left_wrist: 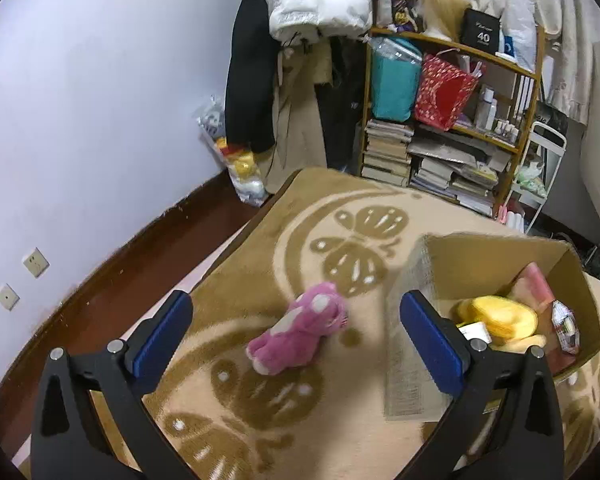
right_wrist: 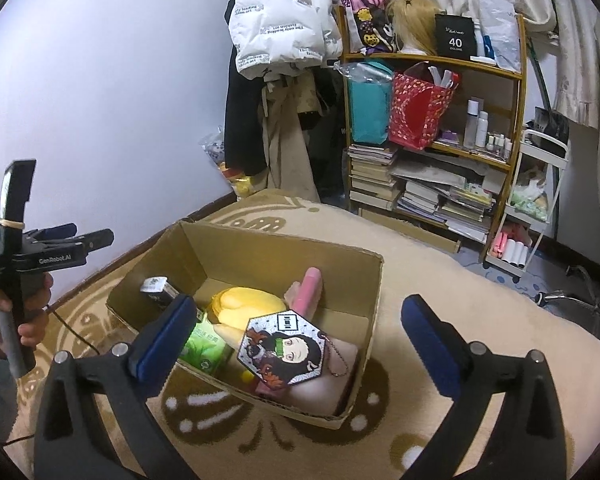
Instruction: Organize soft objects
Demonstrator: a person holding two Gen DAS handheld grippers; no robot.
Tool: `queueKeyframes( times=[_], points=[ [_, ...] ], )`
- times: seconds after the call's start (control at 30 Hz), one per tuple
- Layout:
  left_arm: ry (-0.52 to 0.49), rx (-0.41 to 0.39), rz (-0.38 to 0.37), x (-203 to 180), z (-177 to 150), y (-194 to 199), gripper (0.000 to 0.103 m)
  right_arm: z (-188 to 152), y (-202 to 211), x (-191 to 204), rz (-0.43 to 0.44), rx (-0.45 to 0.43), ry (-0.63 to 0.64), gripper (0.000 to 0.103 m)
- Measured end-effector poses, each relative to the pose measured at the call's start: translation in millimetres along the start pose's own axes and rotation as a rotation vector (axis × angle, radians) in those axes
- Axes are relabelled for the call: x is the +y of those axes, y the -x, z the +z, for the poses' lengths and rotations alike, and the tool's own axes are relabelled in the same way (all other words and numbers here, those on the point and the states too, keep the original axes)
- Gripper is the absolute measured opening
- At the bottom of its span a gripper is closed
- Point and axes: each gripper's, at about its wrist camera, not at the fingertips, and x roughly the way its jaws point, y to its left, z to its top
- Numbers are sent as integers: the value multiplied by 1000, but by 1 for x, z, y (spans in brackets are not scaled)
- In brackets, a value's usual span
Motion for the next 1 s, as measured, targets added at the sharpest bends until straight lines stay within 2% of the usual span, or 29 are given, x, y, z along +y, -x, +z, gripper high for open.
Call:
queueKeyframes(
  times=[0.13, 0.33, 0.43, 0.53, 0.67, 0.8, 0.87, 0.97, 1.0],
  points=[
    [-10, 14, 24, 15, -12, -22, 102, -2, 0, 1, -2, 10, 17, 103],
    [-5, 108, 10, 27, -19, -65, 101, -5, -1, 4, 8, 20, 36, 103],
    [-51, 131, 41, 24, -19, -80, 95, -6, -3, 6, 10, 26, 45, 103],
    [-94, 162, 32, 18, -21, -94, 92, -8, -4, 8, 7, 35, 63, 103],
    [-137, 200, 1, 8, -25, -110, 92, -10, -6, 10, 1, 42, 74, 103],
    [-200, 208, 43, -4, -30, -126, 92, -10, -7, 10, -10, 47, 79, 103],
    [-208, 222, 25, -7, -33, -135, 91, -10, -6, 9, -10, 46, 77, 103],
    [-255, 245, 7, -15, -40, -144, 60, -9, -6, 9, -10, 46, 78, 103],
    [-282, 257, 15, -19, -44, -147, 42, -9, -6, 9, -11, 45, 78, 103]
  ],
)
